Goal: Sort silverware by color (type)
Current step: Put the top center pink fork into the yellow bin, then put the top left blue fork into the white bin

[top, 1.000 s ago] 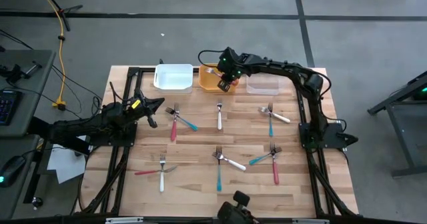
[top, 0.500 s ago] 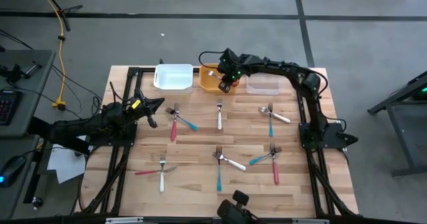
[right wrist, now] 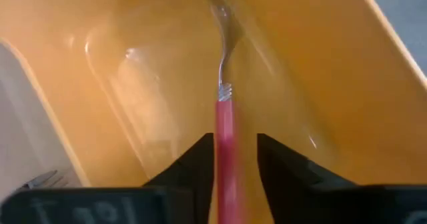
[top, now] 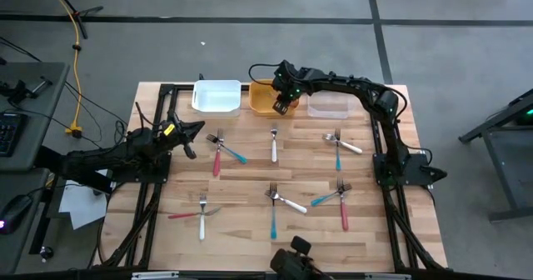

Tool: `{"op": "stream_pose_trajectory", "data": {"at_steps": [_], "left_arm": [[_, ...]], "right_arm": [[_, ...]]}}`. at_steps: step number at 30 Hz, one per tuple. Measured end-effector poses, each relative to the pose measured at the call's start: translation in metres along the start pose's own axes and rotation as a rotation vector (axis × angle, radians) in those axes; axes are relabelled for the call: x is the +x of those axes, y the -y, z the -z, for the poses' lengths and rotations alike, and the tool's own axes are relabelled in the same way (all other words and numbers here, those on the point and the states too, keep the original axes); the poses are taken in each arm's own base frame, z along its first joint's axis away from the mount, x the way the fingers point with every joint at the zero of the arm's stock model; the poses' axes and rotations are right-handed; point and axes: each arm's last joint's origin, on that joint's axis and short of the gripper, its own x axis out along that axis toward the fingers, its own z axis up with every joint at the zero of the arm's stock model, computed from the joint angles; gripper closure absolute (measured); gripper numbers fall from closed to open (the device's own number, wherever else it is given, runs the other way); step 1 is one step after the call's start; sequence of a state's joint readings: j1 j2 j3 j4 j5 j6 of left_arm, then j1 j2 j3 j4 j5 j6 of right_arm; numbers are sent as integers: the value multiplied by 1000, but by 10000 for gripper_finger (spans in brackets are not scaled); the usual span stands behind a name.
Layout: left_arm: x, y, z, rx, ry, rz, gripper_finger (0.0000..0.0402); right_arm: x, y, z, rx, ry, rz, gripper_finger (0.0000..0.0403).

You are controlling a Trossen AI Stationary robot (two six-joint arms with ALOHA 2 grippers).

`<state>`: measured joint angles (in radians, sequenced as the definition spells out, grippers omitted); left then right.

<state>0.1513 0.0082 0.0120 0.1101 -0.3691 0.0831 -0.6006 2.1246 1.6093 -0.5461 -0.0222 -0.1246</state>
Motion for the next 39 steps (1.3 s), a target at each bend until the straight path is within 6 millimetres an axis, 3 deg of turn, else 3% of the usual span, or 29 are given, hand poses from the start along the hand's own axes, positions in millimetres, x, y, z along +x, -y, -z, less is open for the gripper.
{"op": "stream_pose_trajectory", "data": {"at_steps": [6,9,15,19,27,39], "left_arm": [[0,0,0,-6,1,-2,399],[0,0,0,-22,1,0,399],[2,2,1,-47,-16,22,399],[5,3,4,-47,-43,31,399],[12,4,4,-53,-74,53,399],[38,3,-16,-83,-227,156,401]], "right_arm": [[-6,-1,-1,-8,-35,-14,264],[-15,-3,-10,-36,-11,-18,290],[-42,-16,-34,-171,124,-32,387],[-40,-19,-35,-170,261,-107,392],[-28,-51,-14,-135,517,-154,402],[-67,-84,67,-84,870,-137,402]]}}
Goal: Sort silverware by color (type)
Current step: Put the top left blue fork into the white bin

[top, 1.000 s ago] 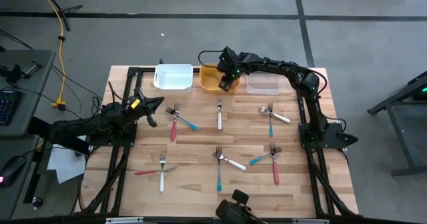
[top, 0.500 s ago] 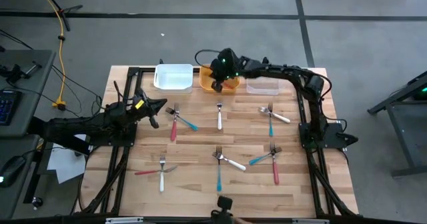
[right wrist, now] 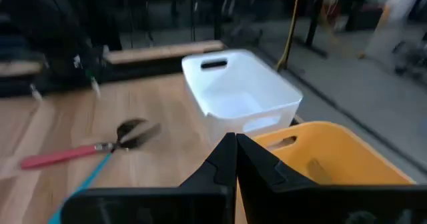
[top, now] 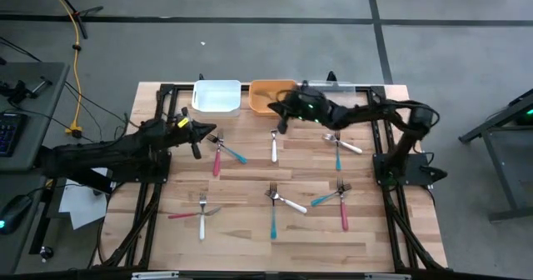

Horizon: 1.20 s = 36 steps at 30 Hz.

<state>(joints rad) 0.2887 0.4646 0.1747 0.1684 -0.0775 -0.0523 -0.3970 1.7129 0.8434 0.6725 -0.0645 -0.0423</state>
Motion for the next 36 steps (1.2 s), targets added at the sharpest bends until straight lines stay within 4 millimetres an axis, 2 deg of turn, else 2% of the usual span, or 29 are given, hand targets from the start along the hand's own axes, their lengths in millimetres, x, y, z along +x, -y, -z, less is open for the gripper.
{"op": "stream_pose_trajectory", "data": {"at_steps": [8,14,18,24,29,36], "left_arm": [[31,0,-11,-11,-356,27,401],[58,3,-26,33,-662,71,401],[78,5,-28,92,-884,112,394],[112,6,-20,223,-1096,210,350],[137,9,-7,310,-1212,294,306],[155,9,12,405,-1298,351,279]], "right_arm": [[-55,-2,6,-22,86,14,403],[-83,-2,6,-12,114,59,403],[-96,-3,11,-10,113,69,403],[-107,-4,19,12,106,75,403],[-108,-5,24,16,85,72,403],[-108,-7,24,8,77,62,403]]}}
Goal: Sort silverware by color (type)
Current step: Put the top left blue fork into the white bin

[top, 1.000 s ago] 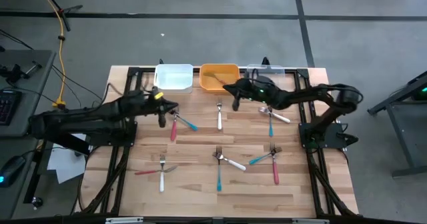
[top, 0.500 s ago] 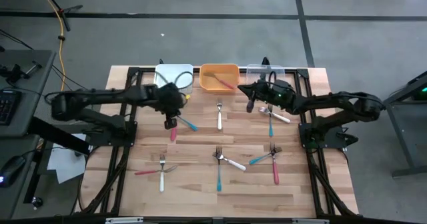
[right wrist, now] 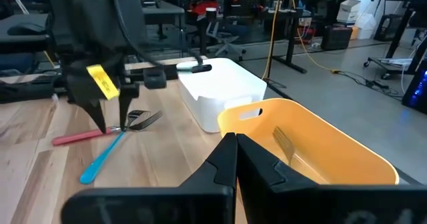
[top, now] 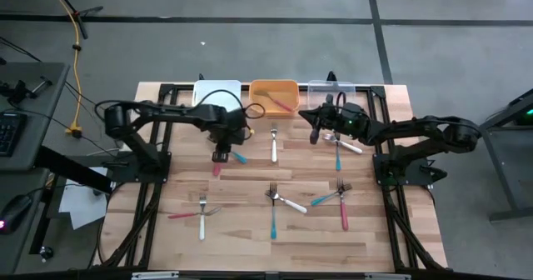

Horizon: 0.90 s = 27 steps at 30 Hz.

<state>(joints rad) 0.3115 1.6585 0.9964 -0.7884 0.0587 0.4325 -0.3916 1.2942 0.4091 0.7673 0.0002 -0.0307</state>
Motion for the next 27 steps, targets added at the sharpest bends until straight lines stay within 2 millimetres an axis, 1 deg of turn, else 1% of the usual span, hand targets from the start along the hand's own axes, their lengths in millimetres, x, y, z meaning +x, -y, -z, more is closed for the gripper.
{"op": "stream_pose_trajectory", "data": {"at_steps": [3,6,11,14,18,24,27], "left_arm": [[10,0,1,38,-57,17,281],[18,1,0,61,-97,-5,281],[29,-2,-2,80,-126,-36,283],[32,-3,-3,82,-137,-44,290],[32,-2,-4,108,-136,-47,317],[22,-2,-3,185,-127,-118,386],[16,-2,-2,221,-129,-123,391]], "right_arm": [[0,0,0,-3,0,0,403],[0,0,0,-3,0,0,403],[0,0,0,-4,0,0,403],[0,0,0,-12,0,0,403],[0,0,0,-13,0,0,403],[0,0,0,-14,-1,0,403],[0,0,0,-14,0,0,403]]}}
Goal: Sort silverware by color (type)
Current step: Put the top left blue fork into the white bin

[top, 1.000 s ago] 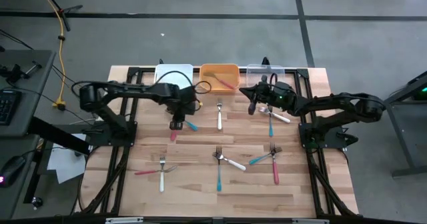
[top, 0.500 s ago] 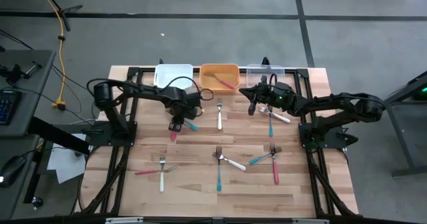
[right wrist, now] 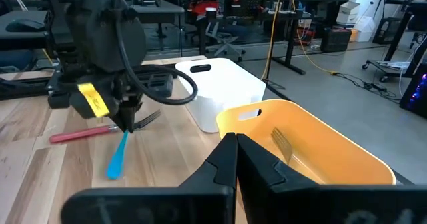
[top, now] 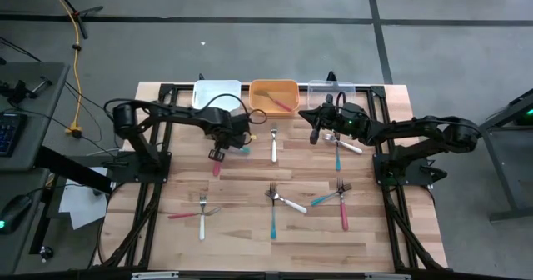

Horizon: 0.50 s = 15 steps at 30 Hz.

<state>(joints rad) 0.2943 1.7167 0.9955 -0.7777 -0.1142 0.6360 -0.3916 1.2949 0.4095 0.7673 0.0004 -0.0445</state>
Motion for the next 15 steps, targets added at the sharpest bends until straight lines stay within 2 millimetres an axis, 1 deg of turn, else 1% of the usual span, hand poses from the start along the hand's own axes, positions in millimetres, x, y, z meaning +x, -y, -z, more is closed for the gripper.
{"op": "stream_pose_trajectory", "data": {"at_steps": [3,7,11,15], "left_arm": [[-11,0,3,73,-24,-10,390],[-34,-8,4,165,-63,-112,394],[-66,-26,11,202,-52,-244,394],[-91,-46,27,219,-16,-350,394]], "right_arm": [[0,0,0,0,0,0,403],[0,0,0,-6,0,0,403],[0,0,0,-8,0,0,403],[0,0,0,-8,0,0,403]]}}
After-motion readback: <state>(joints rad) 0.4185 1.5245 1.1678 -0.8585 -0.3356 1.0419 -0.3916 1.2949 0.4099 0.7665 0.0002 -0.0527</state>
